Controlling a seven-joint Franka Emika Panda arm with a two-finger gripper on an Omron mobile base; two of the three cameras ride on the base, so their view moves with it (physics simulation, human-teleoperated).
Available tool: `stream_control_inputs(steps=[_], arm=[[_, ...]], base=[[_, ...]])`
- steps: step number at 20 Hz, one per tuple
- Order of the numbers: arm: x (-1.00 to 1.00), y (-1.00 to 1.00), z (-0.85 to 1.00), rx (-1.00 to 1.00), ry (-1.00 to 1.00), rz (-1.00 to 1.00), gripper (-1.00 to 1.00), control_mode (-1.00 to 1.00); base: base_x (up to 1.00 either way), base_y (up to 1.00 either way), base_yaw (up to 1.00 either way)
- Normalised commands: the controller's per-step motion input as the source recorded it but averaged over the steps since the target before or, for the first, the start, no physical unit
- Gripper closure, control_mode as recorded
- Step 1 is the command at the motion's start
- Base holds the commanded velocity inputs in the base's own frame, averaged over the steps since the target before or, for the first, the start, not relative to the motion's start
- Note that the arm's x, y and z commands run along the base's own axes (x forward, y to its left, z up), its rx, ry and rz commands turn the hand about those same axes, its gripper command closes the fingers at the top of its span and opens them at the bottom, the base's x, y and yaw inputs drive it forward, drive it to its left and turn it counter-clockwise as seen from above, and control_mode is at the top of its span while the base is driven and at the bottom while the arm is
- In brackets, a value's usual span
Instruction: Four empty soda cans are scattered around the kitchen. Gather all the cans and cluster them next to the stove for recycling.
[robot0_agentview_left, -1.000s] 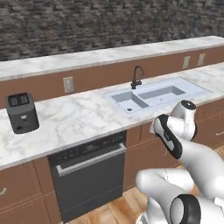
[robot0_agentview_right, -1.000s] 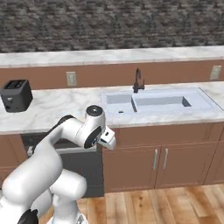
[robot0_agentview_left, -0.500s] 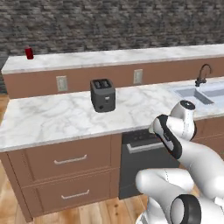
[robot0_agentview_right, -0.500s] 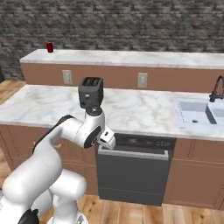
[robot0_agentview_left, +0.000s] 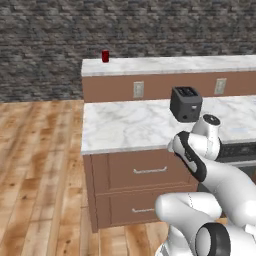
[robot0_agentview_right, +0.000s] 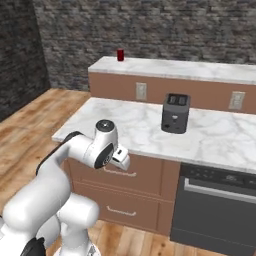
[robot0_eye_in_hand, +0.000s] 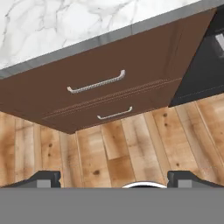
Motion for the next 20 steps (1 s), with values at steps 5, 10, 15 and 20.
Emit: stream_control_inputs(steps=[5, 10, 15, 20], arm=[[0.00, 0.00, 0.00, 0.00, 0.00, 0.00, -1.00, 1.00], [0.00, 0.00, 0.00, 0.00, 0.00, 0.00, -1.00, 1.00], [0.00, 0.00, 0.00, 0.00, 0.00, 0.00, -1.00, 1.00], [0.00, 0.00, 0.00, 0.00, 0.00, 0.00, -1.00, 1.00]], base=[[0.27, 1.00, 0.15], [0.44, 1.00, 0.13], [0.75, 0.91, 0.07], [0.94, 0.74, 0.00]])
